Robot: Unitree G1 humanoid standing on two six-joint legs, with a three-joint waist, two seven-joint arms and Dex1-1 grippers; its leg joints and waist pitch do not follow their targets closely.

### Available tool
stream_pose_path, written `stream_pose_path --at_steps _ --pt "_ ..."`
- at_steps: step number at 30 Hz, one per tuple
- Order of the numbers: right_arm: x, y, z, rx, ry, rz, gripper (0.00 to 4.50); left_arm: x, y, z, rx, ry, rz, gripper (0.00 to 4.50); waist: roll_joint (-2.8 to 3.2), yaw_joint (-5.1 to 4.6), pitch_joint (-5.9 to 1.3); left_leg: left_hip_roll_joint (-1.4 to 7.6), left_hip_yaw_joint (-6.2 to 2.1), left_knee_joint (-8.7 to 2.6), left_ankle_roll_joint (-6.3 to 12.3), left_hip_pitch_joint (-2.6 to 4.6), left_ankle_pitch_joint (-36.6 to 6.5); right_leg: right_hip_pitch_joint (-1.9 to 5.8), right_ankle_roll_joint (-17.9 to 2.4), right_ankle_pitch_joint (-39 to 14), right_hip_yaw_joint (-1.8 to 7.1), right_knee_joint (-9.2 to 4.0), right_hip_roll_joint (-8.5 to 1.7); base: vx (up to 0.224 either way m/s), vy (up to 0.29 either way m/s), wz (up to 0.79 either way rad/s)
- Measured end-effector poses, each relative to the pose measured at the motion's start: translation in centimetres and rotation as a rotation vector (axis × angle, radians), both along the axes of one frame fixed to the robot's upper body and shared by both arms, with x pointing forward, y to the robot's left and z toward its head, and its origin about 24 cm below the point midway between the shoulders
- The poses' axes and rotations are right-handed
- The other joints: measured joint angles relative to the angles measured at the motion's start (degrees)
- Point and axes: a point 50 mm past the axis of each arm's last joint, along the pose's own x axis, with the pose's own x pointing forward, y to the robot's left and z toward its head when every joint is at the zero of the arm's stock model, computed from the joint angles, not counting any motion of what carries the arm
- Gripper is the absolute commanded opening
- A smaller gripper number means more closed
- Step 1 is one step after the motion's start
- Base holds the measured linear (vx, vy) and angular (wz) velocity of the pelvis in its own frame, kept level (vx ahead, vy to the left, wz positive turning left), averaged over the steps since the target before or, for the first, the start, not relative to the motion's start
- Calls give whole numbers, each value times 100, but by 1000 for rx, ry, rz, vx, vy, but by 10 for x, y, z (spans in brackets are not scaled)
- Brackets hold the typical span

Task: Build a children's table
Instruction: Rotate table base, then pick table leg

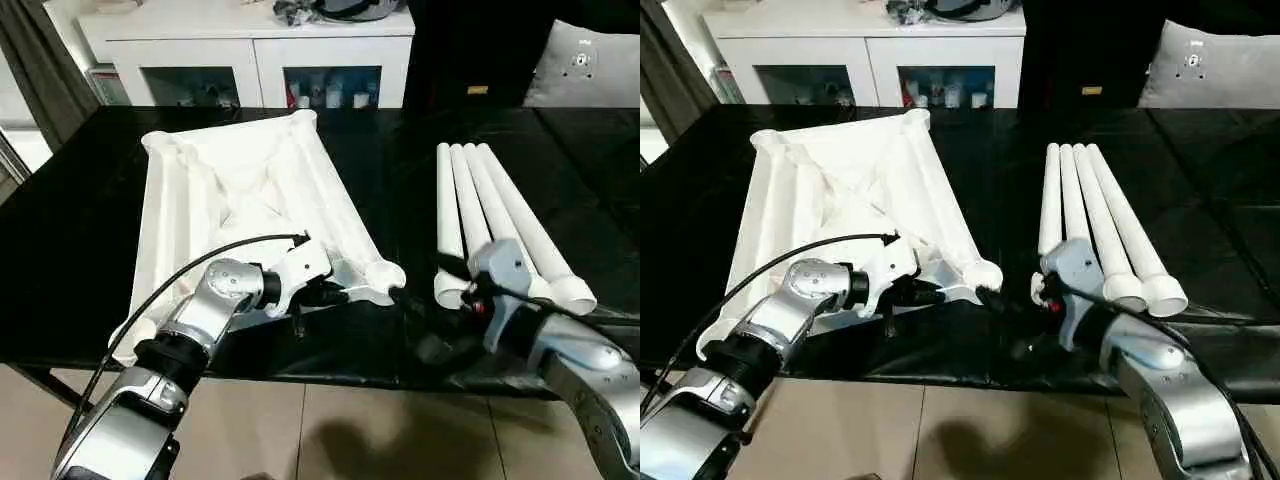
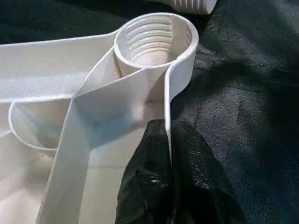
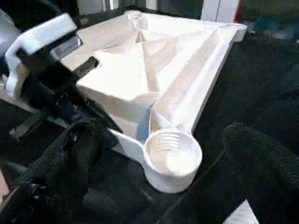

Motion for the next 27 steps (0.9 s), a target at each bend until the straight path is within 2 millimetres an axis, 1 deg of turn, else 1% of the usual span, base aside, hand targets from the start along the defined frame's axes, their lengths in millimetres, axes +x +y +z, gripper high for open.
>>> stream_pose_path --at_steps 1,2,3,4,6,8,11,12,14,15,17,18,20,23,25,26,27 --pt "1 2 1 5 -6 -11 450 -1 1 0 -1 -3 2 29 2 -5 -1 0 1 -2 0 0 0 0 0 0 0 -1 0 0 0 0" --pt "3 3 2 5 -17 -25 450 -1 1 0 -3 -8 9 45 6 -12 -4 0 3 -5 0 0 0 -1 0 0 1 -1 0 0 0 0" --pt "9 5 4 1 -31 -63 450 -4 4 -1 -20 -13 22 45 5 -33 -3 0 4 -8 -2 2 1 -4 0 0 1 0 1 0 0 0" --pt "15 7 7 -10 -35 -100 450 -6 6 -1 -32 -16 32 60 2 -42 -1 1 3 -9 -3 2 2 -8 0 0 1 2 2 0 0 0" --pt "25 7 10 -39 -27 -182 450 -10 6 -2 -56 -15 35 75 2 -16 -1 1 2 -10 -4 1 3 -9 0 0 -1 1 1 0 0 0" --pt "37 11 10 -54 43 -238 450 -14 11 0 -79 -16 59 83 4 -12 0 1 2 -10 -4 1 3 -10 0 0 -1 1 1 0 0 0" --pt "53 12 12 -77 110 -311 450 -21 18 10 -135 -32 112 107 7 -5 1 0 4 -11 -5 0 3 -10 0 0 0 -2 -1 0 0 0" --pt "64 10 13 -85 142 -358 450 -27 22 17 -174 -40 160 111 2 -11 3 1 5 -12 -6 1 2 -10 -3 -2 0 -1 -1 0 0 0" --pt "72 5 15 -110 156 -404 450 -31 23 22 -196 -46 186 126 -11 33 10 1 5 -18 -9 0 5 -11 -3 -2 -3 -2 -1 0 0 0" --pt "76 4 14 -125 167 -420 450 -35 26 22 -199 -43 203 144 -19 45 13 0 8 -19 -9 -1 5 -11 -4 -3 -2 -3 -1 0 0 0" --pt "84 2 10 -155 209 -449 450 -42 29 23 -196 -37 238 148 -68 42 36 0 16 -29 -15 7 9 -14 -3 -2 1 1 -2 0 0 0" --pt "90 -1 9 -173 236 -479 450 -47 29 24 -198 -31 253 158 -119 43 61 1 16 -33 -22 8 17 -17 -3 -2 0 4 -1 0 0 0" --pt "101 -4 9 -185 276 -528 450 -55 27 24 -204 -25 270 179 -162 45 79 1 17 -37 -24 4 26 -23 -3 -2 1 5 -1 0 0 0" --pt "111 -7 13 -193 295 -592 450 -61 25 31 -221 -32 296 192 -183 73 88 1 19 -40 -23 3 28 -23 -3 -2 0 5 -2 0 0 0" --pt "113 -6 10 -200 311 -609 450 -63 23 37 -235 -41 310 212 -184 132 88 1 20 -44 -23 3 28 -24 -4 -2 0 3 -2 0 0 0" --pt "113 -6 9 -201 316 -611 450 -64 23 38 -240 -38 315 212 -183 152 88 1 20 -44 -22 3 29 -24 -4 -2 0 4 -2 0 0 0" --pt "114 -5 7 -201 330 -615 450 -65 23 37 -238 -29 326 229 -183 160 88 1 21 -44 -22 3 29 -25 -4 -2 0 4 -2 0 0 0"
